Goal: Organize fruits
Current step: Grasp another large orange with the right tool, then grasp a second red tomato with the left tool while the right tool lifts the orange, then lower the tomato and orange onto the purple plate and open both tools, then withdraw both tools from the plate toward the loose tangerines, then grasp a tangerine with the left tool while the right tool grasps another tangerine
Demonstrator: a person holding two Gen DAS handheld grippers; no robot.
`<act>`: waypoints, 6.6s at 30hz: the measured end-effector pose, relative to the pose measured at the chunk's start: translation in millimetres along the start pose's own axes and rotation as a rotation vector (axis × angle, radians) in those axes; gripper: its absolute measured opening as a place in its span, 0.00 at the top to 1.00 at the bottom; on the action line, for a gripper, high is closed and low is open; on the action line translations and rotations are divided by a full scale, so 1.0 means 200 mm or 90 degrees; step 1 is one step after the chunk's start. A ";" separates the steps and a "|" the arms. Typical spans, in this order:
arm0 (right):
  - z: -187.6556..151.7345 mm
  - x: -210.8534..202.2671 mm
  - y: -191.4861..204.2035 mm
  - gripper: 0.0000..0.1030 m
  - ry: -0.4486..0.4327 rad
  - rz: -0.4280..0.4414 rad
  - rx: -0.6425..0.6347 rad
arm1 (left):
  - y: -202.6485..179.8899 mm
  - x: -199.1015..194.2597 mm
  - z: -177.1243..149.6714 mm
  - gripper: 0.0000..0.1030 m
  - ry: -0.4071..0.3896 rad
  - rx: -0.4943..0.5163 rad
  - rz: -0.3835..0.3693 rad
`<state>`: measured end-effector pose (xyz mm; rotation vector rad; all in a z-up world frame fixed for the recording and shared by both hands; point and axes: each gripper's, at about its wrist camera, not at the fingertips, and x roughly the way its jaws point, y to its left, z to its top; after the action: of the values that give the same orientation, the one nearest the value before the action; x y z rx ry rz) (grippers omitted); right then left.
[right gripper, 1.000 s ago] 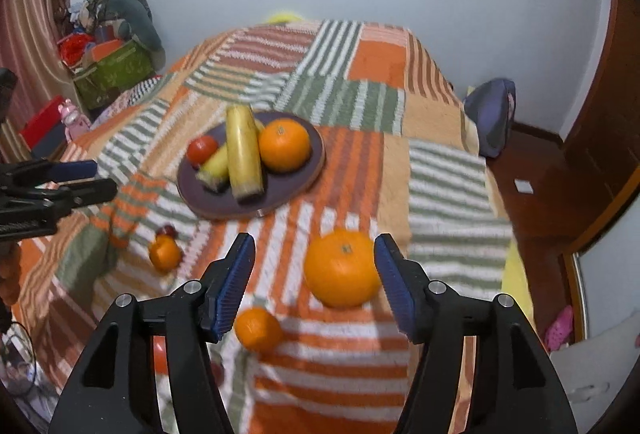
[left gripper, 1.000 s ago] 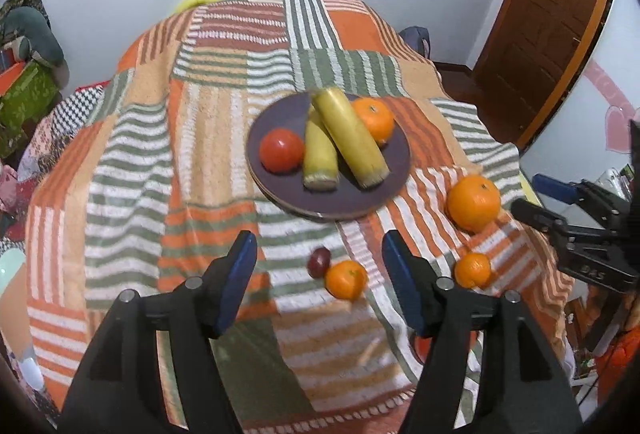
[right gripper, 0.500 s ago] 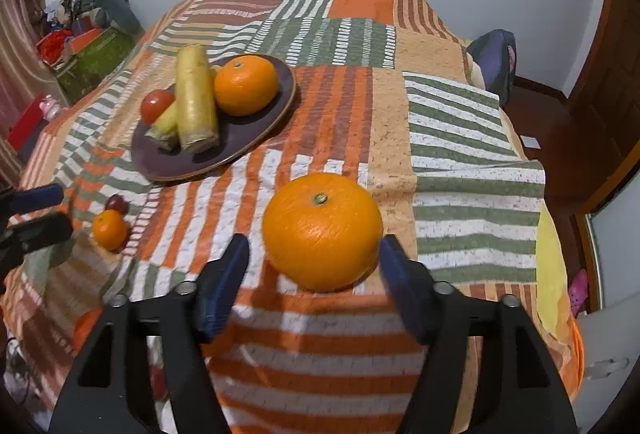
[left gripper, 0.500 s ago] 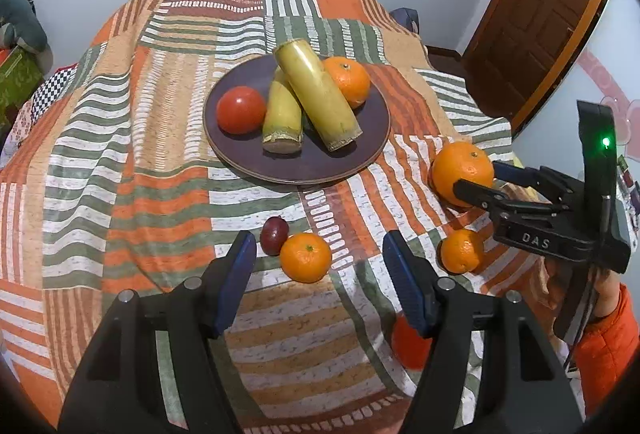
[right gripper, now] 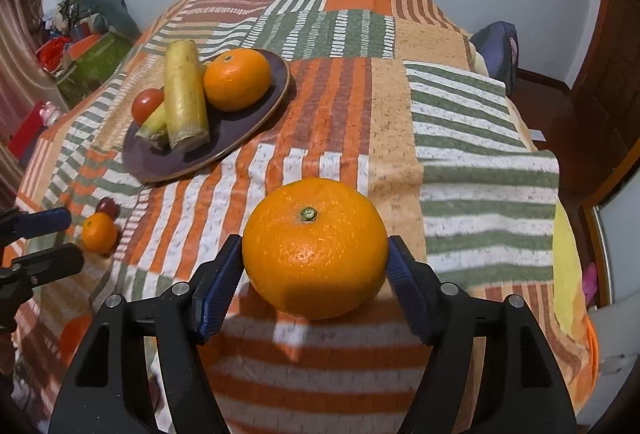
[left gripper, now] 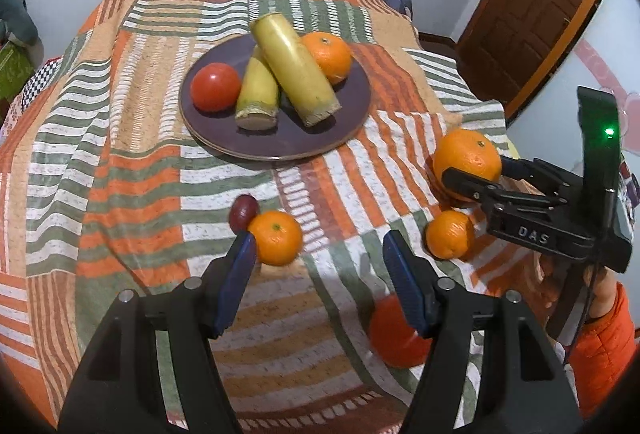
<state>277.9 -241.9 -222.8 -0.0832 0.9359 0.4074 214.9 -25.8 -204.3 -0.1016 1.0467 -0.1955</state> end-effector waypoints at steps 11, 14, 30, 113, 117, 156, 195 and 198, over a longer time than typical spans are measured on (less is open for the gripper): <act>-0.13 -0.26 -0.01 0.34 -0.035 -0.005 -0.006 | -0.17 -0.04 -0.09 0.36 0.012 0.020 -0.008; -0.15 -0.31 -0.01 0.34 -0.043 -0.004 -0.007 | -0.22 -0.02 -0.13 0.36 0.023 0.023 -0.015; -0.22 -0.35 0.01 0.34 -0.051 0.021 0.017 | -0.26 0.01 -0.23 0.51 0.031 0.018 -0.022; 0.38 0.04 0.25 0.30 -0.047 0.049 -0.076 | 0.33 0.06 0.37 0.35 -0.060 -0.030 0.066; 0.35 -0.06 0.22 0.30 -0.063 0.048 -0.058 | 0.29 -0.03 0.32 0.35 -0.070 -0.020 0.067; -0.16 -0.11 0.20 0.55 0.013 0.075 -0.003 | 0.11 0.06 -0.06 0.52 0.008 0.002 0.021; -0.03 -0.13 0.23 0.67 -0.026 0.082 -0.025 | 0.12 0.06 0.00 0.71 0.003 0.003 -0.001; -0.03 -0.13 0.21 0.67 -0.025 0.082 -0.021 | 0.13 0.05 0.06 0.71 -0.008 0.002 0.002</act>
<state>244.0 -212.4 -201.5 -0.0445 0.8986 0.5424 232.2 -1.6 -211.3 -0.0982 1.0345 -0.1939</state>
